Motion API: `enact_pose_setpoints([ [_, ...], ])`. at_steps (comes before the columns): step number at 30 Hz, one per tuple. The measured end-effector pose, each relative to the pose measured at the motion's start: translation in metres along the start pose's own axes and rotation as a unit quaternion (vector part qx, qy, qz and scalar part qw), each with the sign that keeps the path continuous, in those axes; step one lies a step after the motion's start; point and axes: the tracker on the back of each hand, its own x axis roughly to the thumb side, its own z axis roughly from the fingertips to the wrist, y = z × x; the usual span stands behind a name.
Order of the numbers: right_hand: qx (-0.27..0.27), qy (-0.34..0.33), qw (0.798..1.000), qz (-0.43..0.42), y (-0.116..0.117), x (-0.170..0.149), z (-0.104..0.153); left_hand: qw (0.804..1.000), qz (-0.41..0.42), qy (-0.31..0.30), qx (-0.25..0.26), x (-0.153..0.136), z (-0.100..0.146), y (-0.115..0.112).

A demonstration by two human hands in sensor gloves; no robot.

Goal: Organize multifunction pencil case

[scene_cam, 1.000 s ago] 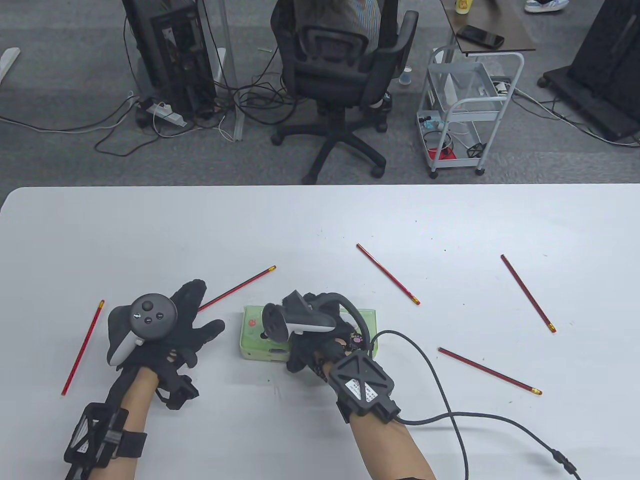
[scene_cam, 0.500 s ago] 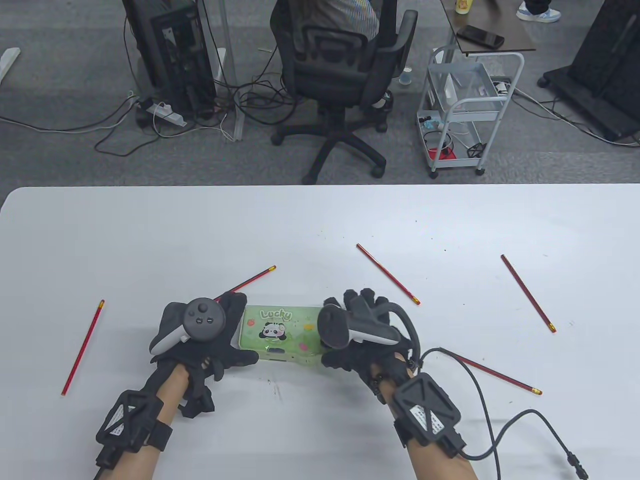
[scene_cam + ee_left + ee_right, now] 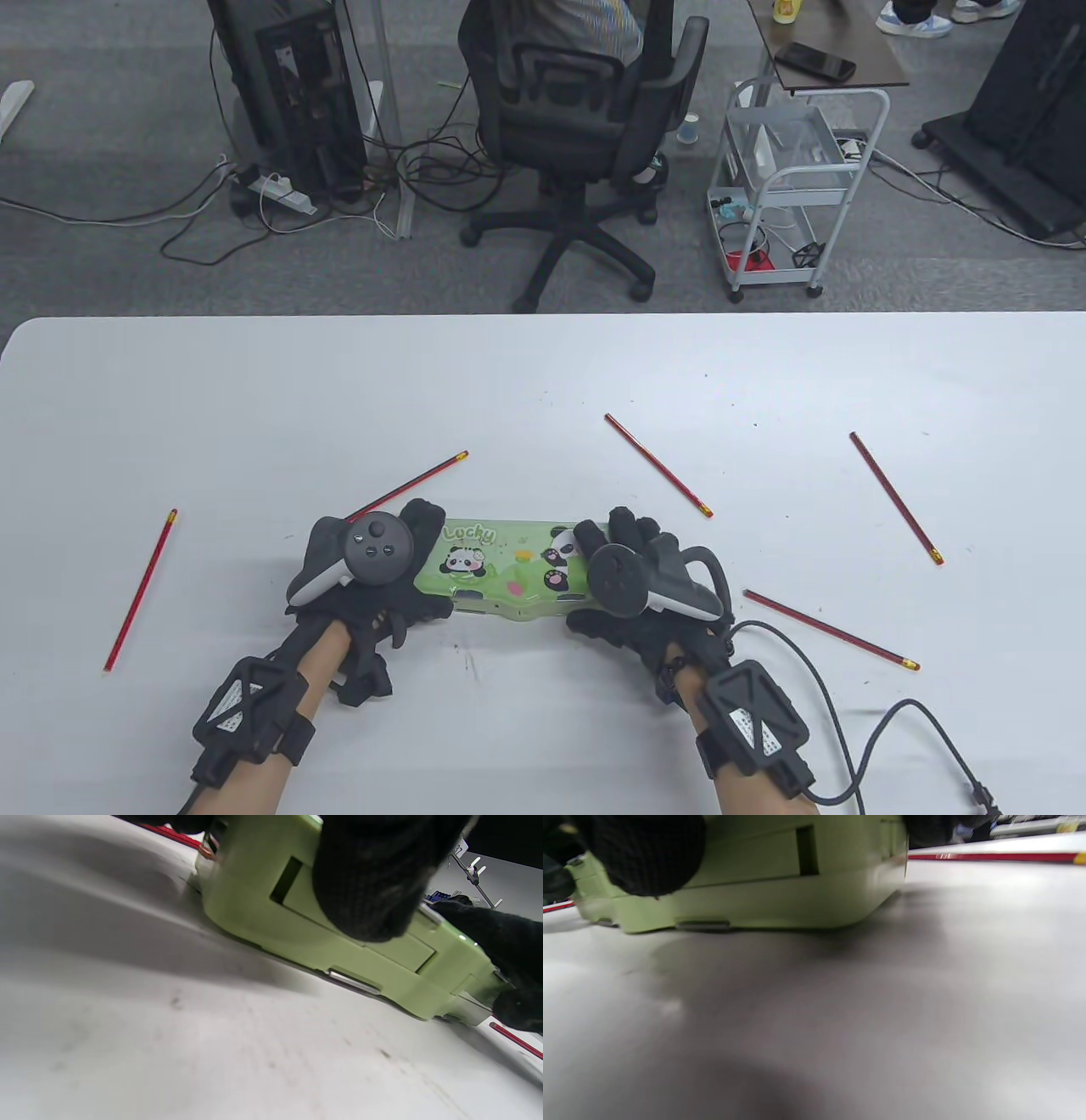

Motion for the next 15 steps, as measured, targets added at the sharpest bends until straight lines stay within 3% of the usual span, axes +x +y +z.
enact_pose_setpoints([
  [8, -0.036, 0.006, 0.999, -0.025, -0.005, -0.006, 0.002, 1.0, 0.0, 0.0, 0.009, -0.001, 0.0, 0.002],
  [15, -0.025, 0.006, 0.997, -0.073, -0.013, -0.013, 0.002, 1.0, -0.005, -0.002, 0.008, -0.002, 0.0, 0.003],
])
